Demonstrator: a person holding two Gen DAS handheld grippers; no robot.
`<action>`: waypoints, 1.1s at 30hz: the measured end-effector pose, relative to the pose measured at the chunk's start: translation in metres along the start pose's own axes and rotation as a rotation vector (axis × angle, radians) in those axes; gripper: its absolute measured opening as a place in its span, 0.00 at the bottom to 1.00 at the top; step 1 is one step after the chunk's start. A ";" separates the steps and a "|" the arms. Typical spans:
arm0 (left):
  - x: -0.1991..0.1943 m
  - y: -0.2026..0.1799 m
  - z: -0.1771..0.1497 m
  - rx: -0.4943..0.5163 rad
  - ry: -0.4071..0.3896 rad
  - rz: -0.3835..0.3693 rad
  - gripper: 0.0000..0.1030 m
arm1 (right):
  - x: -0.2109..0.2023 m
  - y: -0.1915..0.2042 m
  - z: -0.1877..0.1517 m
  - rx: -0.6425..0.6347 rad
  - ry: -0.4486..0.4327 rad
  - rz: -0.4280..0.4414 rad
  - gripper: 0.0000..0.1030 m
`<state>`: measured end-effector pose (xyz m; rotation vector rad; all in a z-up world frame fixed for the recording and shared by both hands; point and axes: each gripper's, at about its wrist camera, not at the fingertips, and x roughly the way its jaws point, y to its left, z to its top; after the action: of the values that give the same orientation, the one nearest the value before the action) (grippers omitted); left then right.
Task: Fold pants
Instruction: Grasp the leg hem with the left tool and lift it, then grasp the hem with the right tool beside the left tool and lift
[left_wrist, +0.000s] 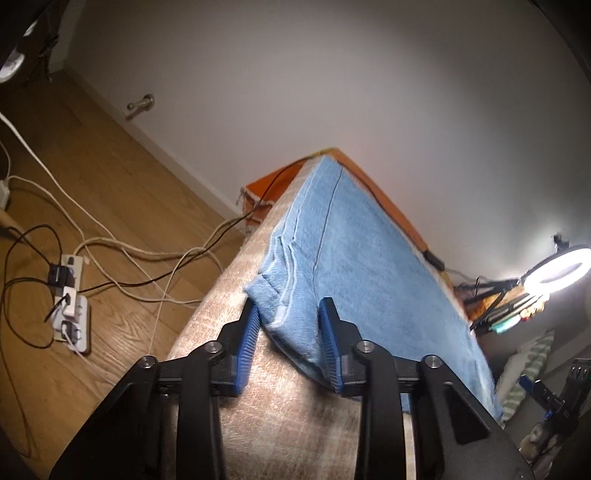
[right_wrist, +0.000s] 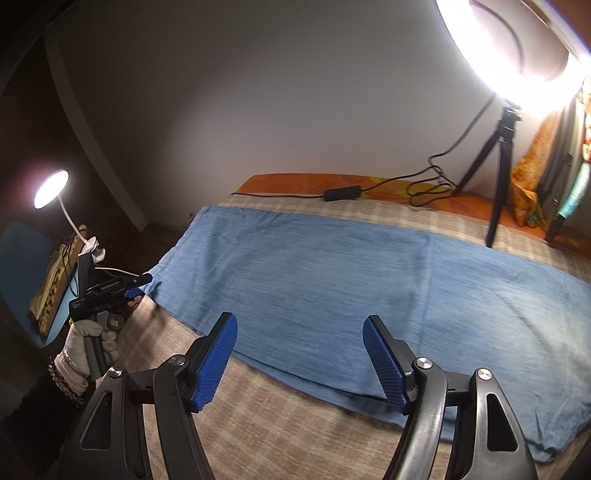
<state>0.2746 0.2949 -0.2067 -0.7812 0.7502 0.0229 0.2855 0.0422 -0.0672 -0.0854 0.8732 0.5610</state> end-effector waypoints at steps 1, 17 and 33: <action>-0.002 -0.001 -0.001 -0.001 -0.016 -0.008 0.28 | 0.004 0.005 0.003 -0.009 0.004 0.007 0.71; 0.011 -0.039 0.004 0.216 -0.081 -0.059 0.16 | 0.098 0.072 0.076 -0.080 0.136 0.131 0.78; 0.013 -0.078 -0.012 0.412 -0.097 -0.106 0.15 | 0.263 0.191 0.160 -0.141 0.343 0.220 0.76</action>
<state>0.2993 0.2274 -0.1716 -0.4220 0.5937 -0.1826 0.4366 0.3655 -0.1300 -0.2205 1.1839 0.8290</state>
